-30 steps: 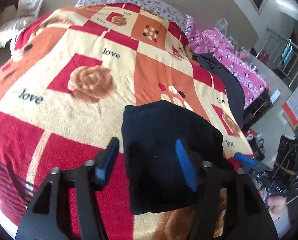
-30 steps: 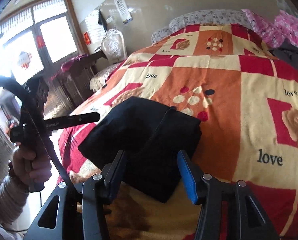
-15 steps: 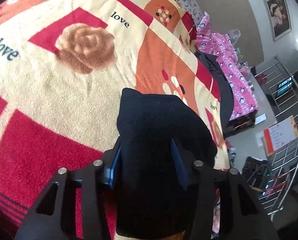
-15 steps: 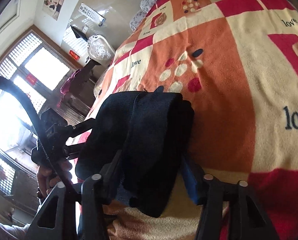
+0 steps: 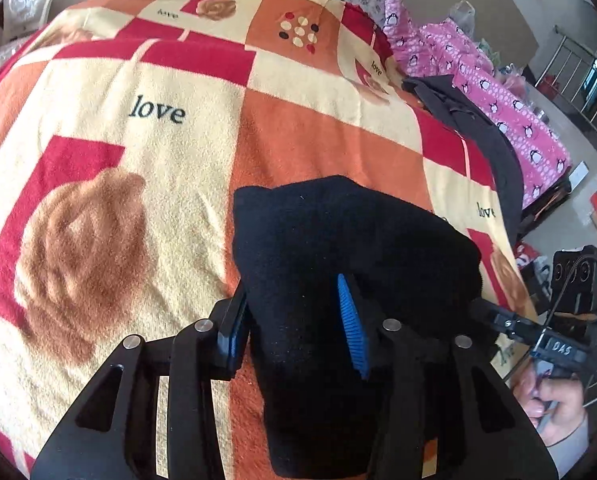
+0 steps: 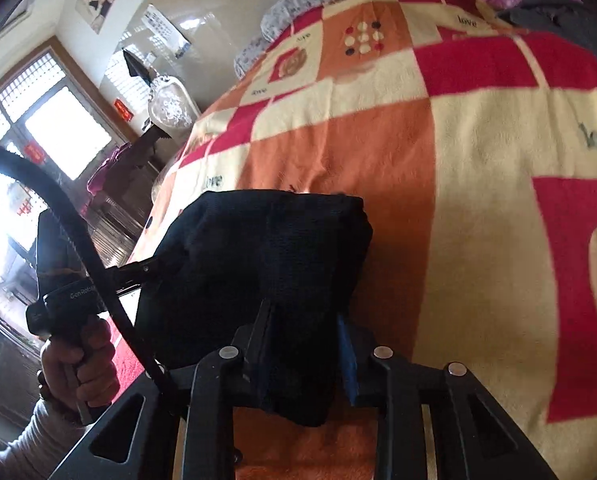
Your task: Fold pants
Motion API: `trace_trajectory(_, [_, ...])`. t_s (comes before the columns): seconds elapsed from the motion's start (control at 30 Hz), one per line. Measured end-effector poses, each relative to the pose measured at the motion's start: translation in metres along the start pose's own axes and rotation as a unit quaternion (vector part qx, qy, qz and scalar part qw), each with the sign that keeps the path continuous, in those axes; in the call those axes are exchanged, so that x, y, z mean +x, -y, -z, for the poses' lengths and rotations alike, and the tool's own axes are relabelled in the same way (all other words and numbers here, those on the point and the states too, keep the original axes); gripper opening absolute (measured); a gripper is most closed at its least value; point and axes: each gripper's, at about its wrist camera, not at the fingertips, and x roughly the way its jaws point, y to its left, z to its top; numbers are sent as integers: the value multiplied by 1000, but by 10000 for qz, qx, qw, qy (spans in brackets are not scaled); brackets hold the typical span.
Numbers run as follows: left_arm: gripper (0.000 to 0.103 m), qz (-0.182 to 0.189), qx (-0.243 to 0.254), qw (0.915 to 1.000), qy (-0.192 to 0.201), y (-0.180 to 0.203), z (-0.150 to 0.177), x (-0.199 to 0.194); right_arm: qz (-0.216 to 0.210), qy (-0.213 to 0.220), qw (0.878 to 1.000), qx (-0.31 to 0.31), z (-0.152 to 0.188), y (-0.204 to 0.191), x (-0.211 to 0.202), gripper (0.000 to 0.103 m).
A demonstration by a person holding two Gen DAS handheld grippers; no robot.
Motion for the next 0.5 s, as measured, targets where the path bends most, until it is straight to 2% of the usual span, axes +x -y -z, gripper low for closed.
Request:
trace_trajectory(0.1, [58,-495,299,9973,457,8,13,-9,-162,240,9996,-37,5,1,-11,36])
trace_trajectory(0.23, [60,-1136,608,9881,845,20,26,-20,-127,1031,9918,-738,16,-19,-38,36])
trace_trajectory(0.3, [60,-1414,662,9829,974,26,34,-27,110,1305,9853,-1098,23,-32,-45,36])
trace_trajectory(0.37, [60,-1508,657,9812,1010,31,42,-35,401,1456,9768,-1516,32,-48,-47,36])
trace_trajectory(0.43, [60,-1592,678,9798,1004,36,50,-42,913,1636,9628,-1949,45,-70,-48,36])
trace_trajectory(0.5, [60,-1616,731,9789,1013,41,58,-52,1456,1801,9493,-2126,62,-87,-51,36])
